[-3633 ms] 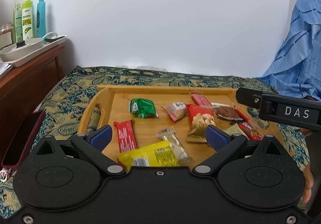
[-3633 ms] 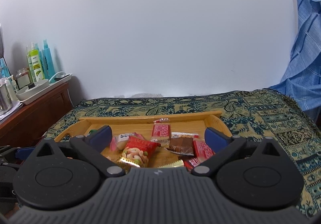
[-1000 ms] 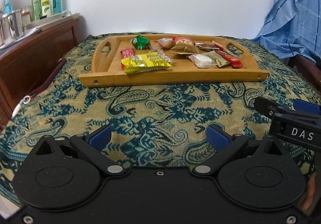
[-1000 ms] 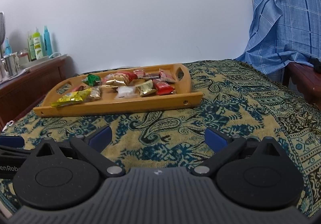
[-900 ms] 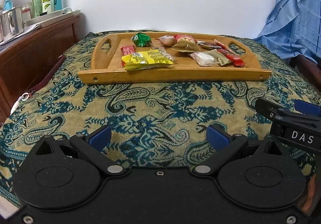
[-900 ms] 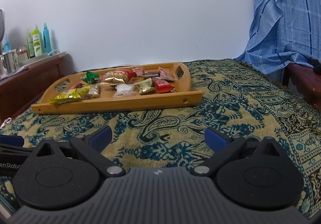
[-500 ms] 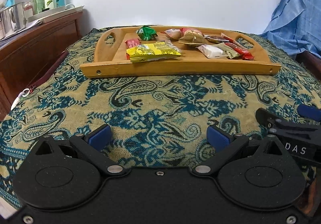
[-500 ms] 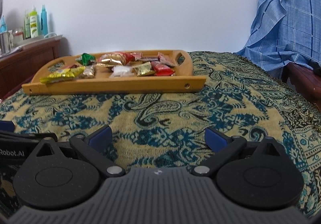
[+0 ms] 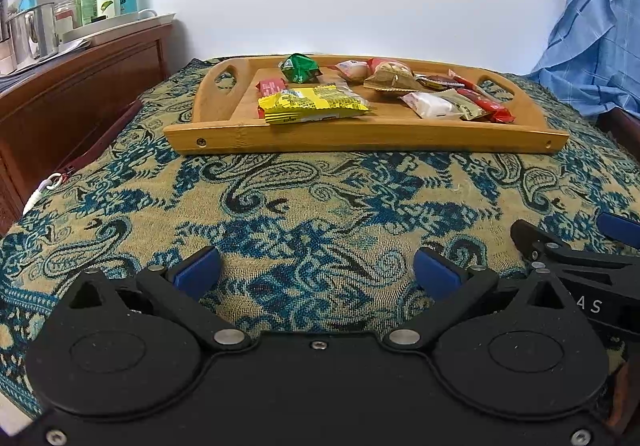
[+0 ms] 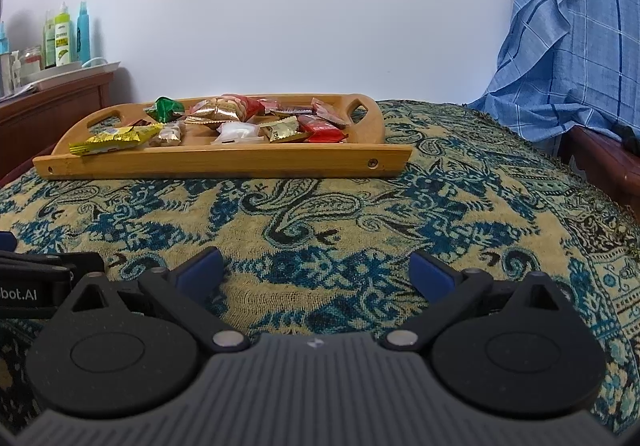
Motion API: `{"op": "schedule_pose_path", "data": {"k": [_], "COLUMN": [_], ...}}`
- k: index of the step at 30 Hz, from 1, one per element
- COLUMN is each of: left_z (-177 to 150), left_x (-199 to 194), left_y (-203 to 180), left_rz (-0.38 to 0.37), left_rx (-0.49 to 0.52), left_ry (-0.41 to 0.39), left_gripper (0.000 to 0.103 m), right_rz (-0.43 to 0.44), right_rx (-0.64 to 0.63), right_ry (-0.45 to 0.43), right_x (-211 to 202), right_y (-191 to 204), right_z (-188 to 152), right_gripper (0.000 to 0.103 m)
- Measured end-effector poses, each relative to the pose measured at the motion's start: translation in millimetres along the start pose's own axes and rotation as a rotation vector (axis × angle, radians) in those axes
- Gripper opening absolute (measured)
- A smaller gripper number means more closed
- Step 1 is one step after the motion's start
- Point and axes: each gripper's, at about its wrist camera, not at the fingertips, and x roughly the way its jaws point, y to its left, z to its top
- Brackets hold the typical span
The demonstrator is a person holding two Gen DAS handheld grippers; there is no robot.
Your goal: Organize snacks
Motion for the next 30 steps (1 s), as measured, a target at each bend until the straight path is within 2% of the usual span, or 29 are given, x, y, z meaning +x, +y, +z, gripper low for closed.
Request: {"op": "schedule_pose_path", "data": {"k": [30], "left_z": [-1.2], "left_x": [0.4], "left_y": [-0.8], "left_rz": [0.003], "left_rx": [-0.012], "left_ry": [-0.002], "left_gripper": [0.103], "right_rz": [0.001], "right_rx": [-0.011], "right_ry": [-0.005], "right_x": [0.0], "right_y": [0.7], "right_z": [-0.7], "right_gripper": [0.103]}}
